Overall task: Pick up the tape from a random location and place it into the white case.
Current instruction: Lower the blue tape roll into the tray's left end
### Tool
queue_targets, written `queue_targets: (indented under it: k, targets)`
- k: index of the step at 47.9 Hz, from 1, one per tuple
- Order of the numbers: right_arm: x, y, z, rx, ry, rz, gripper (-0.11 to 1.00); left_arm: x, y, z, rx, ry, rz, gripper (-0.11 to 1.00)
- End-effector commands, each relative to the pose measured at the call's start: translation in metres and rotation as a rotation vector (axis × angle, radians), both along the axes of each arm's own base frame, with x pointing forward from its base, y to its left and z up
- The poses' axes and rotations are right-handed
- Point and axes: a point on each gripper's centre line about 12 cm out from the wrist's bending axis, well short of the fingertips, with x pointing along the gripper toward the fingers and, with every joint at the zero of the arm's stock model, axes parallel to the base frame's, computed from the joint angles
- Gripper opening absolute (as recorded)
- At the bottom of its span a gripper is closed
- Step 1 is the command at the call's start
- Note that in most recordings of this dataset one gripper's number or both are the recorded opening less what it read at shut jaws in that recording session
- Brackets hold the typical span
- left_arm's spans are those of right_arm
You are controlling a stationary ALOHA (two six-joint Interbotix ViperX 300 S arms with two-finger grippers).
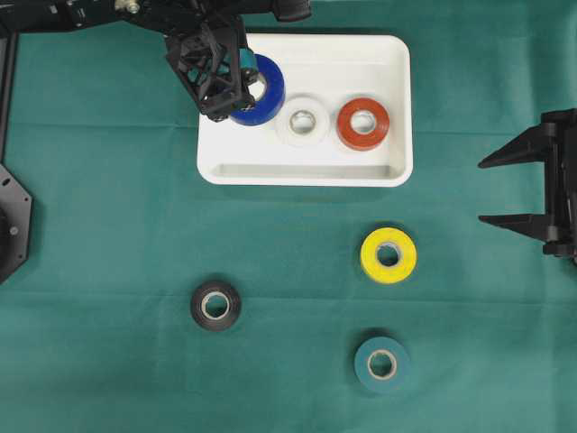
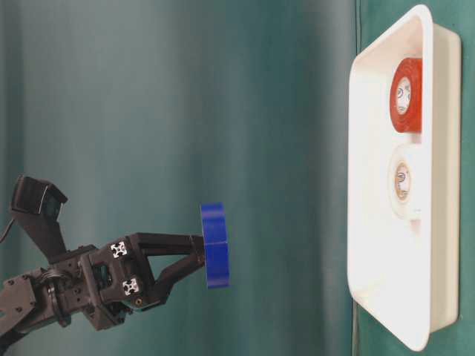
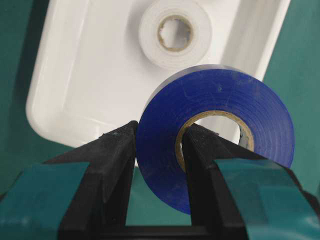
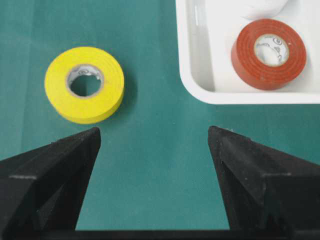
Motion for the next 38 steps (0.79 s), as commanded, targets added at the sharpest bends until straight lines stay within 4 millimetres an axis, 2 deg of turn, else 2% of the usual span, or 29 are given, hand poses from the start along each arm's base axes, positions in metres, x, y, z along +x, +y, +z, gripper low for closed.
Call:
queue_targets:
  k: [1, 26, 32, 38]
  targets:
    - [0.004, 0.0, 0.009, -0.002, -0.024, 0.002, 0.82, -0.004, 0.0, 0.018, 0.014, -0.05, 0.004, 0.22]
    - [0.004, 0.0, 0.009, -0.002, -0.024, 0.002, 0.82, -0.004, -0.001, 0.017, 0.013, -0.049, 0.006, 0.22]
    - [0.004, 0.0, 0.009, -0.002, -0.024, 0.004, 0.82, -0.003, 0.0, 0.009, 0.012, -0.048, 0.005, 0.22]
    - [0.005, 0.0, 0.009, -0.002, -0.021, 0.002, 0.82, -0.002, 0.001, -0.007, 0.012, -0.048, 0.005, 0.22]
